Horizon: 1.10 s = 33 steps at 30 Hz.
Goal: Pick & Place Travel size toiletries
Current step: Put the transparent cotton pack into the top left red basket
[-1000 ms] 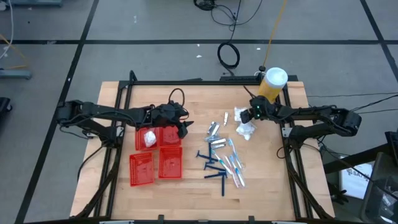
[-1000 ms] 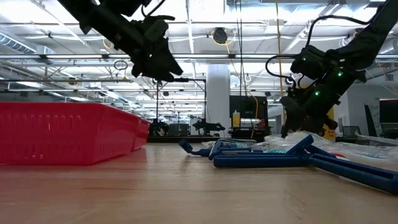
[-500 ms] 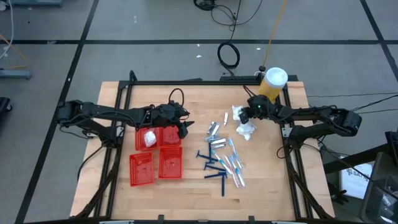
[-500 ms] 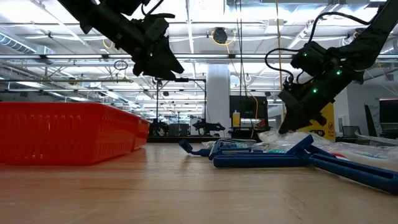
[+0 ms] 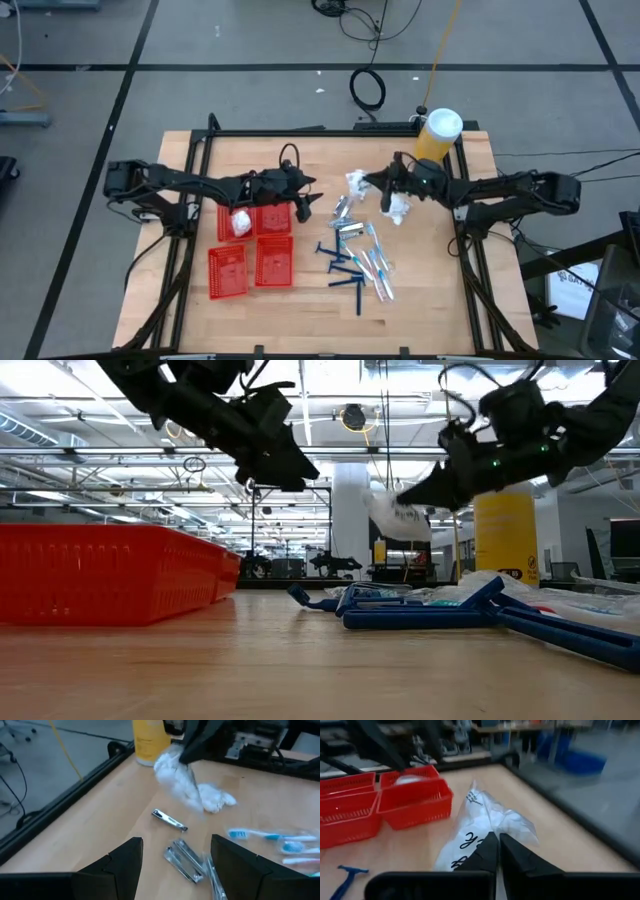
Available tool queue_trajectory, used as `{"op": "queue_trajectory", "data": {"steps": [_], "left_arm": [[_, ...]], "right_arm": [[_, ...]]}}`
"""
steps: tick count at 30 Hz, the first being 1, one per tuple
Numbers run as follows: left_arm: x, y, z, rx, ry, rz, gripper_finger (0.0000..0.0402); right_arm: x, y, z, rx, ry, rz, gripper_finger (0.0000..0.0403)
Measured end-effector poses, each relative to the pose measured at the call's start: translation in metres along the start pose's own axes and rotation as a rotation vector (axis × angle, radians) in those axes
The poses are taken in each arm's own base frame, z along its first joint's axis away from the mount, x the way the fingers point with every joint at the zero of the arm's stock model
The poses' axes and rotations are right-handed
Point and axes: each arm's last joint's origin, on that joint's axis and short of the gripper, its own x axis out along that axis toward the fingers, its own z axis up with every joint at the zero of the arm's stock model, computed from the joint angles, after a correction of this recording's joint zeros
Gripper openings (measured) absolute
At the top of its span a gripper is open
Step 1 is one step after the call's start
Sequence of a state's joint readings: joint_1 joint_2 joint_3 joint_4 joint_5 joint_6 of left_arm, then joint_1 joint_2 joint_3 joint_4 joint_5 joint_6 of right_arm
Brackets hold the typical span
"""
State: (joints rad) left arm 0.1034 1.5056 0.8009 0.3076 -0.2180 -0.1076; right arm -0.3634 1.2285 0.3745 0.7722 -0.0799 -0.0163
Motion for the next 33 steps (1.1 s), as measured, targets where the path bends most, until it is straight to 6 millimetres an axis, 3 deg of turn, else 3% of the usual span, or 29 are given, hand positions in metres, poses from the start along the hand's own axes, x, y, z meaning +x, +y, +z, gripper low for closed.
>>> {"op": "queue_trajectory", "data": {"steps": [7,15,33], "left_arm": [[0.014,-0.003,-0.001,-0.018,-0.086,-0.009,0.0227],[0.021,-0.005,0.001,-0.040,-0.171,-0.019,0.0228],[0.030,-0.022,0.009,-0.095,-0.356,-0.122,0.0227]], "right_arm": [[-0.001,0.024,0.016,-0.177,-0.153,-0.144,0.0001],[-0.007,0.038,0.034,-0.177,-0.347,-0.119,0.0001],[-0.011,0.043,0.041,-0.152,-0.423,-0.126,0.0000]]}}
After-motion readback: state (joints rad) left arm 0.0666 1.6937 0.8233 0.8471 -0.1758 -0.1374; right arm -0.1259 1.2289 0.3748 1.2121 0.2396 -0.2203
